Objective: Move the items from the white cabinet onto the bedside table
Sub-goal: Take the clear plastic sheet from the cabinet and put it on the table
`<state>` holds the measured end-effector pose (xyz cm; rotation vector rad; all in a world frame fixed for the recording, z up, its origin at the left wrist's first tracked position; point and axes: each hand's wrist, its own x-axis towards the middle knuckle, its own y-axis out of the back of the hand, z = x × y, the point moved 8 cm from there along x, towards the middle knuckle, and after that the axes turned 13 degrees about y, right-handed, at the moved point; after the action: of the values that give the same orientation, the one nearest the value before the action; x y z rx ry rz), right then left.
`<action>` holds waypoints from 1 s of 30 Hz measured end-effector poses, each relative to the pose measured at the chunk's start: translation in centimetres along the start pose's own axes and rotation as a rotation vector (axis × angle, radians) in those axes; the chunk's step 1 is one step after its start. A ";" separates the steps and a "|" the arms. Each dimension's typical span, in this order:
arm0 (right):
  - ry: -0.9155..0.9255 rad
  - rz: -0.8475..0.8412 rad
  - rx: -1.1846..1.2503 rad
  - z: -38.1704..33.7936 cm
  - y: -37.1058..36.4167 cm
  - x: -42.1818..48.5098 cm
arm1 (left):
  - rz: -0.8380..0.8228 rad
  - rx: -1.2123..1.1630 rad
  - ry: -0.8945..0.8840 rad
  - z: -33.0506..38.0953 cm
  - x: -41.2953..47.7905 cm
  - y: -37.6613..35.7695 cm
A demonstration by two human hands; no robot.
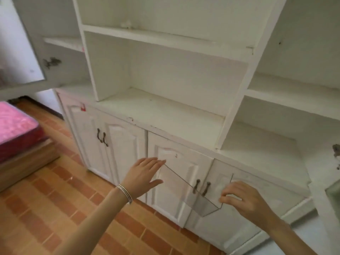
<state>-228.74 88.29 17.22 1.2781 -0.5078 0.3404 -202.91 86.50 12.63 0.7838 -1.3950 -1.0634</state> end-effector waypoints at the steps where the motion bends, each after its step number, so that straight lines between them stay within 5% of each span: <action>1: 0.033 -0.001 0.038 -0.7 -0.9 1.1 | -0.015 0.013 0.035 -1.3 -1.8 0.7; 7: 0.297 -0.004 0.152 -5.5 -6.3 10.0 | -0.006 -0.051 0.279 -9.6 -12.4 6.3; 15: 0.474 -0.074 0.198 -15.8 -15.4 23.5 | 0.249 0.041 0.503 -16.8 -29.4 14.4; 20: 0.463 0.026 0.418 -28.6 -17.8 33.9 | 0.247 0.137 0.613 -21.8 -40.4 18.6; 30: 0.571 -0.208 0.672 -55.8 -24.4 47.9 | 0.280 0.266 0.843 -30.5 -60.8 27.4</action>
<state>-166.38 133.90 11.68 1.7692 0.2563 0.7075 -162.26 147.53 12.85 1.0330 -0.8722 -0.2515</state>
